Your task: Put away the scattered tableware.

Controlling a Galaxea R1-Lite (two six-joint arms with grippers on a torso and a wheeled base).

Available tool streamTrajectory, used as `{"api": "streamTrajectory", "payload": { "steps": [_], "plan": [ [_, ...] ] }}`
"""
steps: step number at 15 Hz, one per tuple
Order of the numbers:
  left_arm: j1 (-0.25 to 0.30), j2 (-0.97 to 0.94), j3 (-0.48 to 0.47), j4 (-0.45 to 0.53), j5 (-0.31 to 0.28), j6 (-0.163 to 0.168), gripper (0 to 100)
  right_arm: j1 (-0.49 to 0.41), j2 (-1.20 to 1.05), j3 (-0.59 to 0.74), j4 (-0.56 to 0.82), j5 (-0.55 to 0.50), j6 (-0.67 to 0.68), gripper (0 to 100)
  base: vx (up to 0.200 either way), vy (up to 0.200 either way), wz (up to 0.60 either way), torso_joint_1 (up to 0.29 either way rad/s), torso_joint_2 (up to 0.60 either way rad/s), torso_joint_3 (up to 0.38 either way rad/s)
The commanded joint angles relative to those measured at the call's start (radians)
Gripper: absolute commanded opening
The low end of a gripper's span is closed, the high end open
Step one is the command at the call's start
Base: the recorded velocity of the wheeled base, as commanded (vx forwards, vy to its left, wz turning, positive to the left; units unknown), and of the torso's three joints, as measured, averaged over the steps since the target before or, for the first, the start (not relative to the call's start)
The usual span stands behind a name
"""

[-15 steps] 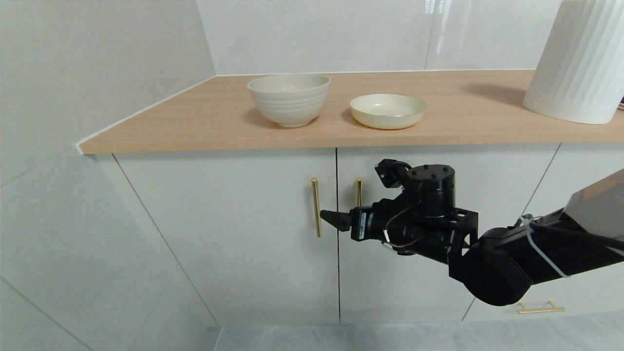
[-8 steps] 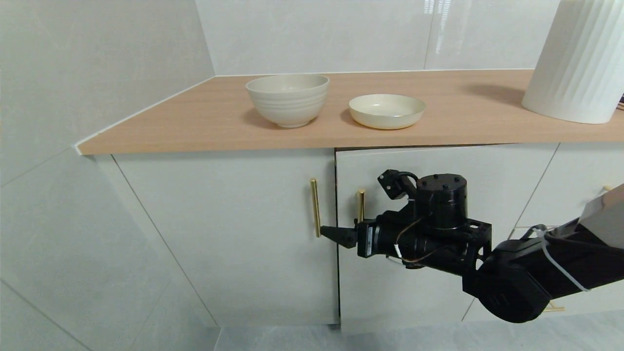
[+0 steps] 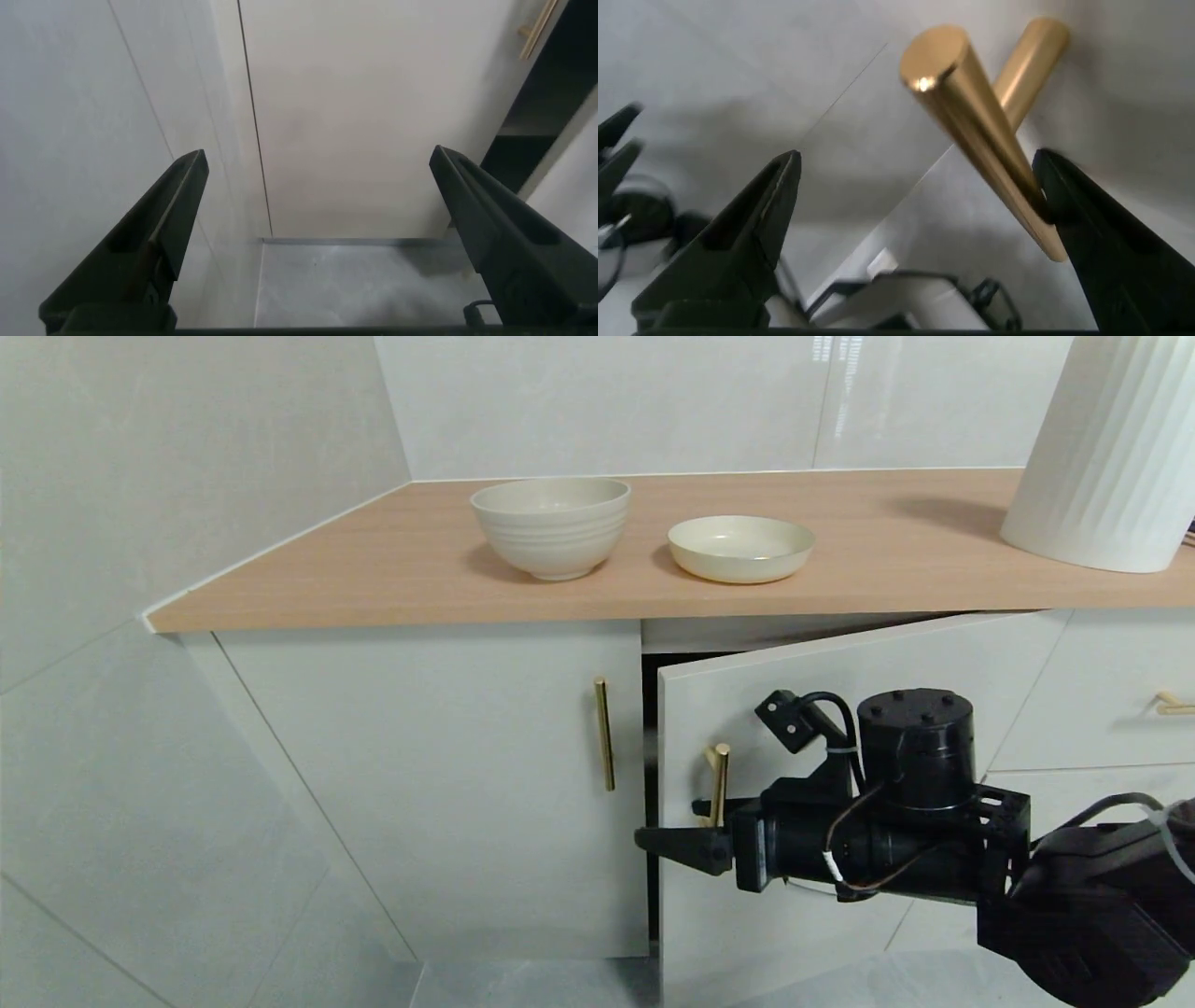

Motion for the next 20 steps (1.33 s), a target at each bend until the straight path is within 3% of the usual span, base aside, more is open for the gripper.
{"api": "streamTrajectory", "payload": {
  "steps": [1,5,6,9,13,15,17,19,20],
  "plan": [
    [0.000,0.002,0.000,0.000,0.000,0.000,100,0.000,-0.059,0.033,-0.008,0.015,-0.004,100,0.000,0.000,0.00,0.000,0.00,0.000],
    [0.000,0.002,0.000,0.000,0.000,0.001,100,0.000,-0.112,0.135,-0.032,0.078,-0.009,100,0.000,0.000,0.00,0.000,0.00,0.000],
    [0.000,0.002,0.000,0.002,-0.001,0.015,100,0.000,-0.119,0.153,-0.066,0.091,-0.009,100,0.000,0.000,0.00,0.000,0.00,0.000],
    [0.000,0.002,0.000,0.000,0.000,0.009,100,0.000,-0.122,0.170,-0.118,0.093,-0.009,100,0.000,0.000,0.00,0.000,0.00,0.000],
    [0.000,0.000,0.002,-0.002,-0.004,0.033,100,0.000,-0.133,0.187,-0.118,0.097,-0.009,100,0.000,0.000,0.00,0.000,0.00,0.000],
    [-0.004,0.087,-0.121,0.037,-0.164,0.041,100,0.002,-0.128,0.204,-0.118,0.154,-0.007,100,0.000,0.000,0.00,0.000,0.00,0.000],
    [-0.003,0.218,-0.228,0.067,-0.251,0.043,100,0.002,-0.128,0.214,-0.120,0.156,-0.009,100,0.000,0.000,0.00,0.000,0.00,0.000],
    [-0.004,0.500,-0.389,0.063,-0.403,0.046,100,0.000,-0.133,0.242,-0.123,0.156,-0.009,100,0.000,0.000,0.00,0.000,0.00,0.000],
    [-0.004,0.517,-0.399,0.063,-0.414,0.047,100,0.000,-0.133,0.244,-0.123,0.156,-0.009,100,0.000,0.000,0.00,0.000,0.00,0.000]
  ]
}}
